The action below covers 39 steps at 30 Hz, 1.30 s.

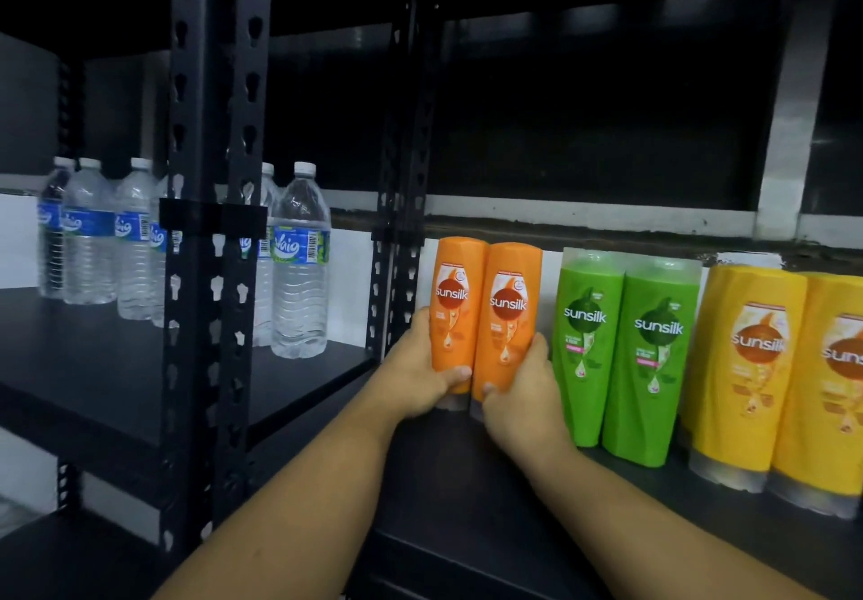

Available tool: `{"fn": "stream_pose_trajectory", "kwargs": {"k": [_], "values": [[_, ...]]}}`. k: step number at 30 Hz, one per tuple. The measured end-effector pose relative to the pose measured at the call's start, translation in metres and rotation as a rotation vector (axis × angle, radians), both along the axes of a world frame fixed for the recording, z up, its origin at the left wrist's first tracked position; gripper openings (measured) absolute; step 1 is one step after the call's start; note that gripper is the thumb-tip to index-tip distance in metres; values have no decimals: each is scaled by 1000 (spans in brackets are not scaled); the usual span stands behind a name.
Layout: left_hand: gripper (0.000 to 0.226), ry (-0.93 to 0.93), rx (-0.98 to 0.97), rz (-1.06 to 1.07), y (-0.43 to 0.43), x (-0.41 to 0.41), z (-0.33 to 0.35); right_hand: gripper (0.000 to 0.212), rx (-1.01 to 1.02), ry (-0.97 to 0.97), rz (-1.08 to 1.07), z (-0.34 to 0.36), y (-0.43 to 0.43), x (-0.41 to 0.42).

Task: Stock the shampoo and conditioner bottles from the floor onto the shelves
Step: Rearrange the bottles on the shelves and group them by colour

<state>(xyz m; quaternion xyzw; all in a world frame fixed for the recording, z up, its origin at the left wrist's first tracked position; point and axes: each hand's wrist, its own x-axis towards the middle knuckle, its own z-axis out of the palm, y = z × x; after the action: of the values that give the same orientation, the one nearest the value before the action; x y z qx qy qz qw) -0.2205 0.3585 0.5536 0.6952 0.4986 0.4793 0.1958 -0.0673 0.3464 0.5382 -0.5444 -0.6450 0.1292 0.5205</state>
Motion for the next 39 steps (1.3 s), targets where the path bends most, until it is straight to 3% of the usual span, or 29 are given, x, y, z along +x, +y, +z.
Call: {"fn": "stream_pose_trajectory", "kwargs": {"k": [23, 32, 36, 39], "values": [[84, 39, 36, 20, -1, -4, -6, 54, -24, -152, -33, -3, -4, 6], [87, 61, 83, 67, -2, -1, -6, 57, -108, -245, 65, -3, -27, 22], [90, 53, 252, 195, -13, 6, 5, 40, -61, -350, 178, 11, -61, 54], [75, 110, 476, 251, -29, 24, 32, 45, 71, -432, 153, 41, -78, 88]]}}
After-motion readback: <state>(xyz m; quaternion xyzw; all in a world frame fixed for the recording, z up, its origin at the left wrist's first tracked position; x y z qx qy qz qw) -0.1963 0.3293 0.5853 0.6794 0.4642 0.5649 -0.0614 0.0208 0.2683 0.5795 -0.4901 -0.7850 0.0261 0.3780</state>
